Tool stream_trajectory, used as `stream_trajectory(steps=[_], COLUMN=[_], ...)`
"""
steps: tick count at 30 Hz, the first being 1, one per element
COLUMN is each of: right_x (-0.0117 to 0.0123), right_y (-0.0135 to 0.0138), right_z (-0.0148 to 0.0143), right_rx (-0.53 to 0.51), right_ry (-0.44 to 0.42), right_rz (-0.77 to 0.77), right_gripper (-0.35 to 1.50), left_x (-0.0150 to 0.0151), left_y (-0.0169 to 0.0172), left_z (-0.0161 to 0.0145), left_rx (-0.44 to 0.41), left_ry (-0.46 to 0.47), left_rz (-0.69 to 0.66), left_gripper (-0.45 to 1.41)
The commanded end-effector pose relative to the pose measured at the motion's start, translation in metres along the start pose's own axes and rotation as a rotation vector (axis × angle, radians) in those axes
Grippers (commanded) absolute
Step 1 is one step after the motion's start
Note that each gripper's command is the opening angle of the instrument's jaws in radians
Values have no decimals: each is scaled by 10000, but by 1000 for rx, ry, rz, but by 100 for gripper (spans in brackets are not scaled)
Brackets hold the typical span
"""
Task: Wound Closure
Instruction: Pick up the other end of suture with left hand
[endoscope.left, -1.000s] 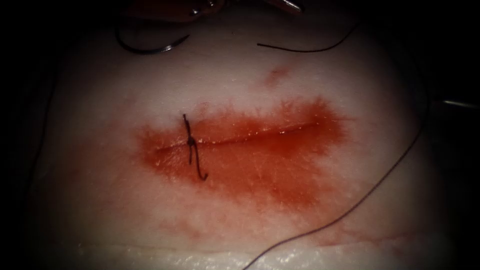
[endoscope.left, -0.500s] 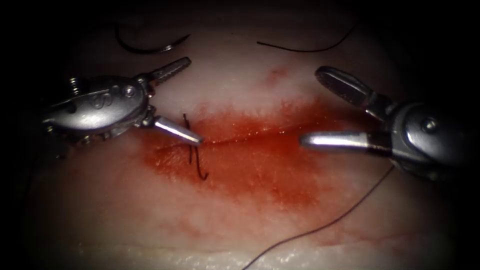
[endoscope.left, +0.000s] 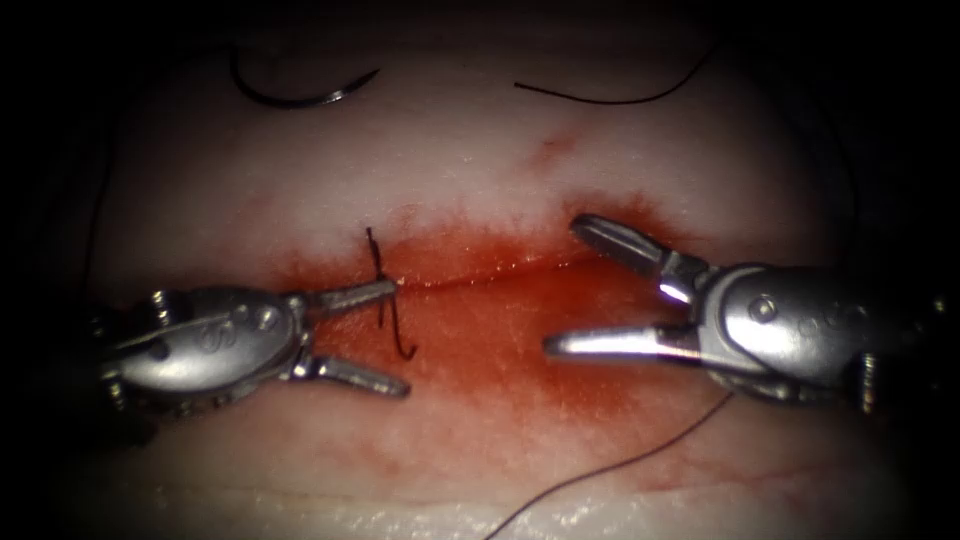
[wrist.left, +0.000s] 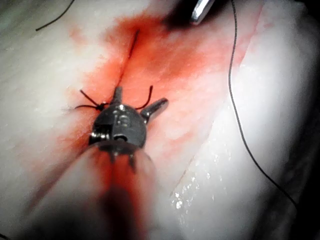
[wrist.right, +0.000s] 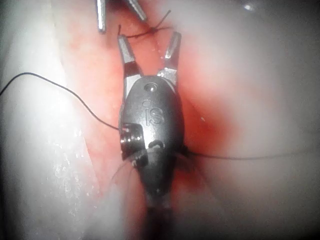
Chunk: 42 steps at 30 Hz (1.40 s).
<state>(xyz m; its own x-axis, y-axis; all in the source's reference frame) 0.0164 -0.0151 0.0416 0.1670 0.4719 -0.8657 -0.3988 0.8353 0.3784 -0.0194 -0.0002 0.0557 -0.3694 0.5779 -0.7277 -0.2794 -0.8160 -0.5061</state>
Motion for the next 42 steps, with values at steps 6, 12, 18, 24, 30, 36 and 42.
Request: stream_trajectory(steps=[6,12,18,24,30,36,42], right_x=[-8,-9,-13,-16,-19,-23,-33], right_y=[-6,-6,-6,-6,-8,-8,-18], right_z=[7,7,9,9,10,14,31], right_rx=[-4,-4,-4,-4,4,-1,14], right_ry=[-1,-1,-6,-8,-25,-24,-35], right_rz=[-3,-5,-8,-12,-14,-26,-37], right_gripper=[118,118,116,116,111,108,111], left_x=[-8,-9,-6,2,3,0,10], left_y=[0,1,7,3,4,3,-7], left_z=[14,16,16,12,12,10,-5], left_rx=[19,23,27,25,27,15,-1], left_ry=[-19,-20,-22,-10,-5,-3,3], left_rz=[9,5,5,6,23,51,66], left_gripper=[5,11,16,16,-45,-45,-45])
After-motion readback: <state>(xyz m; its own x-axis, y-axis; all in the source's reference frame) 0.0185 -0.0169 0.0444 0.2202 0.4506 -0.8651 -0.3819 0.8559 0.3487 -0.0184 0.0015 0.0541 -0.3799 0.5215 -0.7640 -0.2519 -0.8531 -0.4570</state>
